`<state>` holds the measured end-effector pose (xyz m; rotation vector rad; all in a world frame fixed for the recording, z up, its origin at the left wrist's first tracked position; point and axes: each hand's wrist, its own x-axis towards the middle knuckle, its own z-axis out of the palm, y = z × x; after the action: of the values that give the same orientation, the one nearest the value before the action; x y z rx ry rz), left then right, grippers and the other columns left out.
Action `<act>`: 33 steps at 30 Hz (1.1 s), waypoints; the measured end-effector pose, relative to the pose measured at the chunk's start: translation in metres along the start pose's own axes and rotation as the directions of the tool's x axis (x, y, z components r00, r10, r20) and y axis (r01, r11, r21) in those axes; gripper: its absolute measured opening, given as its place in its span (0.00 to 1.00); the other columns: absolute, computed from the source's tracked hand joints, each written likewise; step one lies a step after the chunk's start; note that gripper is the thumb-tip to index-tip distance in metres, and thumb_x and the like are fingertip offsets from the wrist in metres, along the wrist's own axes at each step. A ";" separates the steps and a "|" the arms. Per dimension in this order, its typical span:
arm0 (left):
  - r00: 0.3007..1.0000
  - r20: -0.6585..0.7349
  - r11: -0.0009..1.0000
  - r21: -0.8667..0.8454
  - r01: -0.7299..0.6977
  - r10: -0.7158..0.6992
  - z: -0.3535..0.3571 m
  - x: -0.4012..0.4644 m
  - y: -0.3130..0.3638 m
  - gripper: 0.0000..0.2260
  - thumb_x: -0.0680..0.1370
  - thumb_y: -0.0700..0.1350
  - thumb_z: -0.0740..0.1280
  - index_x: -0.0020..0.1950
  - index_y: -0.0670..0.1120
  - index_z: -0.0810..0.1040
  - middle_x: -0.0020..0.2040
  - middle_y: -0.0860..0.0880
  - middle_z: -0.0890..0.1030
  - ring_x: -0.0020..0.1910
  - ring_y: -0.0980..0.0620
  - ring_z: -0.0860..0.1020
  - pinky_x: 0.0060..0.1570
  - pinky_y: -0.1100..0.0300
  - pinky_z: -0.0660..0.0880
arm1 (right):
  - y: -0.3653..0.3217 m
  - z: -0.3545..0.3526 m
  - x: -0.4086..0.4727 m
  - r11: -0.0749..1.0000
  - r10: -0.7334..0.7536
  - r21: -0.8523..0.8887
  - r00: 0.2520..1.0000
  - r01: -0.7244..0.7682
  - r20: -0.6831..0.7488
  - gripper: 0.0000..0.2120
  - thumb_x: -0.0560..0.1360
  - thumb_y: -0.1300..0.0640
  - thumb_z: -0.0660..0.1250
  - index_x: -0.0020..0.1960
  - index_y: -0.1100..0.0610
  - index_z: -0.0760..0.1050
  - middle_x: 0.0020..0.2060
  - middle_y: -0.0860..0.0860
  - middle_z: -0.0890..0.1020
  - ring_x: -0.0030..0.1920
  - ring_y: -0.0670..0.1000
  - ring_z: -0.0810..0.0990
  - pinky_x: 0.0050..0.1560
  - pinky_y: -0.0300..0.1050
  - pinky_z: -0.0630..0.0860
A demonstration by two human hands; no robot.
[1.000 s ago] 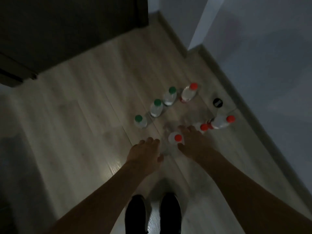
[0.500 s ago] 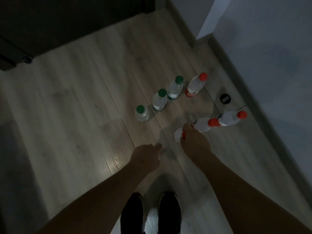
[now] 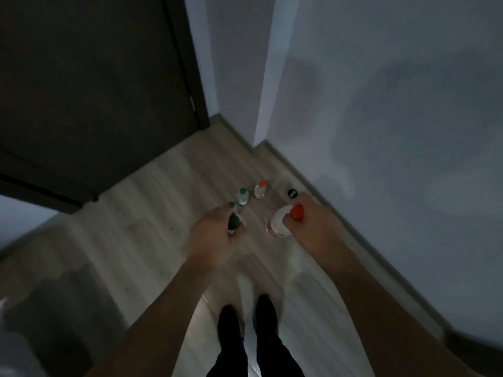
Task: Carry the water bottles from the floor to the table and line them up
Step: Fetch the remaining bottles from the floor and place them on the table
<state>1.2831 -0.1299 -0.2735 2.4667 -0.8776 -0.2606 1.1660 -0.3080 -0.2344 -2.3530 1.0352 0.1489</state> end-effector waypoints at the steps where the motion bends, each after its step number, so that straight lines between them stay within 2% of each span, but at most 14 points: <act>1: 0.998 -0.069 0.999 -0.043 -0.003 0.000 -0.022 -0.001 0.017 0.09 0.73 0.51 0.72 0.45 0.48 0.76 0.37 0.52 0.78 0.36 0.50 0.77 0.34 0.58 0.72 | -0.007 -0.023 -0.015 1.000 0.005 0.009 0.998 -0.005 -0.063 0.07 0.73 0.48 0.65 0.48 0.49 0.70 0.36 0.49 0.79 0.36 0.51 0.79 0.38 0.49 0.79; 4: 0.978 -0.204 0.980 -0.196 0.006 -0.047 -0.076 -0.004 0.066 0.08 0.72 0.54 0.71 0.45 0.52 0.77 0.36 0.56 0.77 0.34 0.58 0.76 0.33 0.61 0.72 | -0.018 -0.080 -0.050 0.998 0.048 0.054 0.979 -0.038 -0.199 0.06 0.71 0.48 0.65 0.44 0.48 0.70 0.32 0.46 0.77 0.33 0.48 0.77 0.33 0.44 0.77; 7: 0.948 -0.315 0.969 -0.244 -0.038 -0.041 -0.110 -0.005 0.109 0.05 0.71 0.54 0.70 0.43 0.56 0.75 0.33 0.61 0.74 0.36 0.65 0.76 0.33 0.73 0.65 | -0.018 -0.120 -0.072 0.989 0.094 0.132 0.960 -0.060 -0.263 0.07 0.70 0.46 0.66 0.43 0.48 0.72 0.31 0.44 0.77 0.32 0.47 0.77 0.29 0.39 0.71; 8: 0.943 -0.332 0.968 -0.243 -0.054 -0.031 -0.119 -0.003 0.121 0.05 0.71 0.52 0.71 0.42 0.55 0.75 0.33 0.60 0.74 0.36 0.64 0.76 0.33 0.73 0.64 | -0.016 -0.131 -0.077 0.986 0.101 0.158 0.954 -0.057 -0.283 0.08 0.69 0.46 0.66 0.43 0.48 0.72 0.31 0.44 0.78 0.32 0.47 0.77 0.30 0.39 0.71; 11: 0.933 -0.360 0.975 -0.207 -0.084 0.004 -0.137 0.003 0.154 0.06 0.72 0.51 0.73 0.42 0.51 0.78 0.33 0.55 0.78 0.32 0.58 0.76 0.31 0.65 0.68 | -0.011 -0.155 -0.087 0.977 0.115 0.208 0.933 -0.044 -0.342 0.09 0.67 0.46 0.67 0.43 0.49 0.73 0.31 0.44 0.78 0.33 0.49 0.78 0.33 0.43 0.76; 13: 0.921 -0.386 0.977 -0.175 -0.126 0.050 -0.144 0.004 0.173 0.08 0.71 0.53 0.71 0.41 0.50 0.77 0.32 0.54 0.77 0.30 0.58 0.74 0.30 0.66 0.67 | -0.005 -0.168 -0.093 0.970 0.118 0.240 0.922 -0.027 -0.370 0.08 0.67 0.46 0.68 0.43 0.48 0.73 0.31 0.45 0.78 0.34 0.49 0.79 0.36 0.46 0.79; 16: 0.927 -0.366 0.969 -0.192 -0.156 0.077 -0.147 0.000 0.199 0.08 0.70 0.57 0.67 0.39 0.54 0.75 0.31 0.55 0.77 0.30 0.60 0.73 0.30 0.67 0.67 | 0.007 -0.185 -0.101 0.958 0.144 0.284 0.900 -0.023 -0.411 0.08 0.68 0.47 0.69 0.43 0.48 0.73 0.31 0.44 0.79 0.34 0.49 0.80 0.36 0.48 0.80; 21: 0.935 -0.309 0.949 -0.200 -0.244 0.175 -0.144 0.000 0.228 0.10 0.70 0.58 0.66 0.40 0.52 0.77 0.32 0.54 0.77 0.31 0.57 0.75 0.31 0.64 0.69 | 0.022 -0.203 -0.116 0.938 0.217 0.341 0.857 -0.052 -0.466 0.09 0.68 0.47 0.69 0.43 0.51 0.73 0.33 0.47 0.80 0.37 0.52 0.80 0.40 0.53 0.80; 26: 0.928 -0.232 0.917 -0.208 -0.341 0.293 -0.136 0.003 0.265 0.08 0.71 0.57 0.68 0.39 0.54 0.74 0.31 0.56 0.76 0.30 0.59 0.74 0.31 0.66 0.68 | 0.043 -0.217 -0.139 0.903 0.333 0.417 0.774 -0.099 -0.538 0.08 0.67 0.50 0.70 0.41 0.50 0.73 0.31 0.44 0.78 0.34 0.48 0.78 0.34 0.45 0.76; 30: 0.911 -0.172 0.880 -0.244 -0.409 0.376 -0.125 0.002 0.293 0.10 0.70 0.57 0.68 0.38 0.51 0.76 0.29 0.54 0.76 0.30 0.56 0.76 0.31 0.59 0.72 | 0.060 -0.224 -0.163 0.873 0.436 0.453 0.710 -0.183 -0.553 0.08 0.66 0.48 0.69 0.40 0.49 0.72 0.31 0.43 0.77 0.32 0.44 0.76 0.30 0.39 0.67; 33: 0.888 -0.106 0.848 -0.265 -0.460 0.448 -0.113 0.001 0.316 0.12 0.70 0.59 0.67 0.39 0.51 0.77 0.30 0.55 0.77 0.31 0.53 0.77 0.33 0.57 0.75 | 0.075 -0.227 -0.182 0.845 0.506 0.482 0.636 -0.231 -0.582 0.08 0.66 0.48 0.70 0.40 0.49 0.72 0.31 0.43 0.77 0.34 0.47 0.77 0.32 0.42 0.72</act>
<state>1.1525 -0.2956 -0.0128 1.9247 -1.2784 -0.1531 0.9592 -0.3523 -0.0214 -1.8076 1.7349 -0.7892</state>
